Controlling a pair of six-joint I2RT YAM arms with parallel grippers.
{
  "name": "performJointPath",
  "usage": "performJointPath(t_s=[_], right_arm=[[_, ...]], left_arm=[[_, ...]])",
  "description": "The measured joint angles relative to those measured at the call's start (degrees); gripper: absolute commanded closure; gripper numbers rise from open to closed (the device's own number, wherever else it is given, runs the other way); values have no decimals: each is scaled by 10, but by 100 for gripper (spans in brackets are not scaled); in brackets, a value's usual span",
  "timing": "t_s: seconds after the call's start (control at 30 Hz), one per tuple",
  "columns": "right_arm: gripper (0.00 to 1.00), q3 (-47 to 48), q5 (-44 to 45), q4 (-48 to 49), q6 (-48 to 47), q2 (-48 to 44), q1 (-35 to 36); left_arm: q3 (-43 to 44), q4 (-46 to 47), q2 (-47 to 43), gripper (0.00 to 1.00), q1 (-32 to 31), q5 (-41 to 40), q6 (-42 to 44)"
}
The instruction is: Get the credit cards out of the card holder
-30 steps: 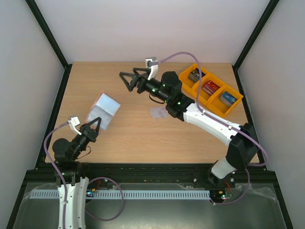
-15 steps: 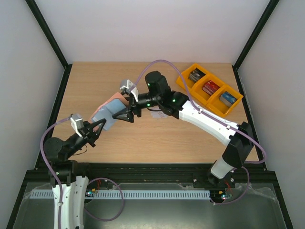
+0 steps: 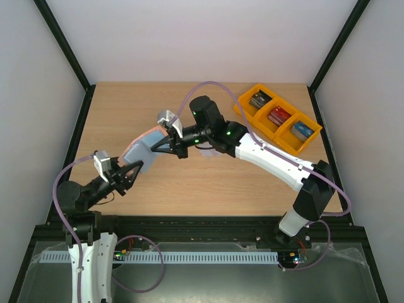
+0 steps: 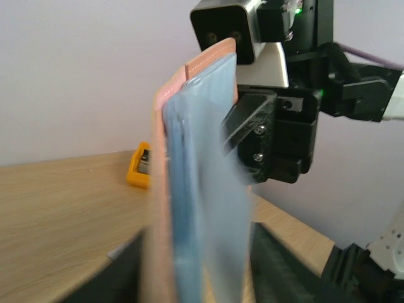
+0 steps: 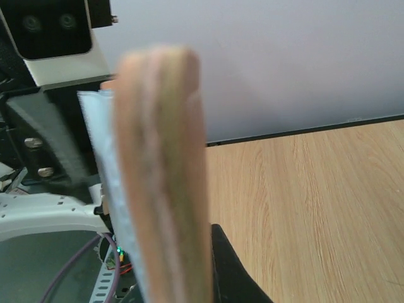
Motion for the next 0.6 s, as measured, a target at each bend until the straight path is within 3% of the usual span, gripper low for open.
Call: performJointPath(t_s=[0.1, 0.47, 0.6], right_arm=[[98, -4, -5, 3, -1, -3, -7], [98, -50, -83, 95, 58, -51, -45], [98, -51, -102, 120, 88, -51, -45]], left_arm=[[1, 2, -8, 42, 0, 3, -3], [-2, 7, -61, 48, 16, -19, -19], [-5, 16, -65, 45, 16, -46, -25]])
